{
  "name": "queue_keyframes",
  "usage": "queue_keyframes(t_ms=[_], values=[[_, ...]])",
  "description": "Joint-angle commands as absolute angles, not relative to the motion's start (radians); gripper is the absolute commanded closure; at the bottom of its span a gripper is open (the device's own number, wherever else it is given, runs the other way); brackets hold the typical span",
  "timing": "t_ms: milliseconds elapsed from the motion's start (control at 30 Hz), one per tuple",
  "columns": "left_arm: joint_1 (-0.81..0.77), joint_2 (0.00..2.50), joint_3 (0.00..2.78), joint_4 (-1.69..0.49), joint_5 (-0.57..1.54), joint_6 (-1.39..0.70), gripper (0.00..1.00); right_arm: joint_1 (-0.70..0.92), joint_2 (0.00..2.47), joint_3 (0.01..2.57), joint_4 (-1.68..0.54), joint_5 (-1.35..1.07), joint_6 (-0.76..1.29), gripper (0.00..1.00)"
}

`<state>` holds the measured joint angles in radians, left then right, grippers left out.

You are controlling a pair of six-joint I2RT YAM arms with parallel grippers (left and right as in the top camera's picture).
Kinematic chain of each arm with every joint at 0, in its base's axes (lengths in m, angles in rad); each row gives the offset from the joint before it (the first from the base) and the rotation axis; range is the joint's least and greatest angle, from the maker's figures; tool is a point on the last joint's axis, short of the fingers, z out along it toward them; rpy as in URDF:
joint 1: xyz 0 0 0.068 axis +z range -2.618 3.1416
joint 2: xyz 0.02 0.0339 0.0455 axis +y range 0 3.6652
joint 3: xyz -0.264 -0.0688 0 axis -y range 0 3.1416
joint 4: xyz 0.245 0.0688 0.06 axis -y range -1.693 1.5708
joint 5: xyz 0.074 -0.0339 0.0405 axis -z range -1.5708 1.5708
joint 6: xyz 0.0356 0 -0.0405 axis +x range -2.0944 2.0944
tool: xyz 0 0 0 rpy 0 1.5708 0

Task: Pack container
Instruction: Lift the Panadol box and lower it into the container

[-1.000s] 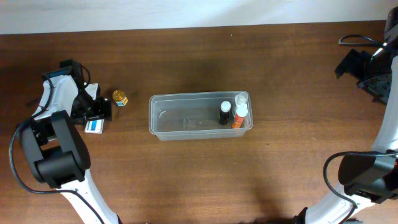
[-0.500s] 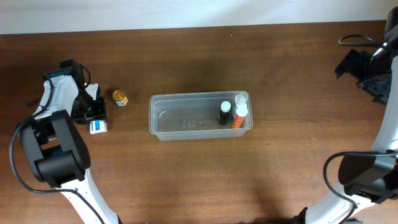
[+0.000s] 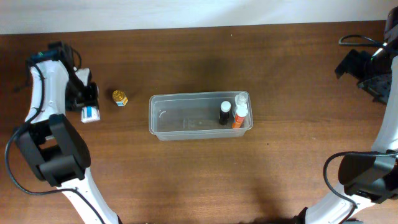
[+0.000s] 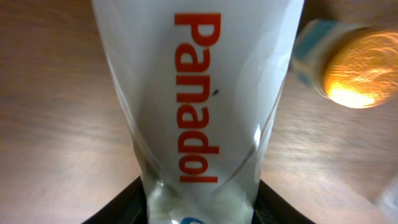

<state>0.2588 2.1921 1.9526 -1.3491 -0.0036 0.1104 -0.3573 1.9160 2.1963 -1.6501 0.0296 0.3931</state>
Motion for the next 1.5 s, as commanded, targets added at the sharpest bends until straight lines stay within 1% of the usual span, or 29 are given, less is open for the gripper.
queue_keyframes(t_ms=[0, 167, 300, 533, 667, 833, 1033, 1167, 1333, 1467], values=[[0.255, 2.193, 2.098, -1.424, 0.055, 0.099, 0.53, -0.355, 1.909, 2.209, -1.649, 0.038, 0.398, 0.02], [0.235, 2.188, 2.289, -1.569, 0.092, 0.134, 0.55, -0.355, 1.909, 2.209, -1.65, 0.038, 0.398, 0.02], [0.173, 2.167, 2.391, -1.63, 0.173, 0.22, 0.54, -0.355, 1.909, 2.209, -1.649, 0.038, 0.398, 0.02], [-0.014, 2.103, 2.43, -1.648, 0.207, 0.362, 0.53, -0.355, 1.909, 2.209, -1.649, 0.038, 0.398, 0.02], [-0.145, 2.096, 2.43, -1.676, 0.206, 0.501, 0.53, -0.355, 1.909, 2.209, -1.649, 0.038, 0.398, 0.01], [-0.283, 2.096, 2.409, -1.688, 0.194, 0.614, 0.53, -0.355, 1.909, 2.209, -1.65, 0.038, 0.398, 0.02], [-0.382, 2.096, 2.304, -1.688, 0.167, 0.695, 0.53, -0.355, 1.909, 2.209, -1.65, 0.038, 0.398, 0.02], [-0.388, 2.096, 2.176, -1.685, 0.169, 0.714, 0.53, -0.355, 1.909, 2.209, -1.649, 0.038, 0.398, 0.02], [-0.388, 2.096, 2.092, -1.637, 0.17, 0.714, 0.53, -0.355, 1.909, 2.209, -1.65, 0.038, 0.398, 0.02], [-0.389, 2.096, 2.067, -1.608, 0.227, 0.809, 0.53, -0.355, 1.909, 2.209, -1.649, 0.038, 0.398, 0.02]])
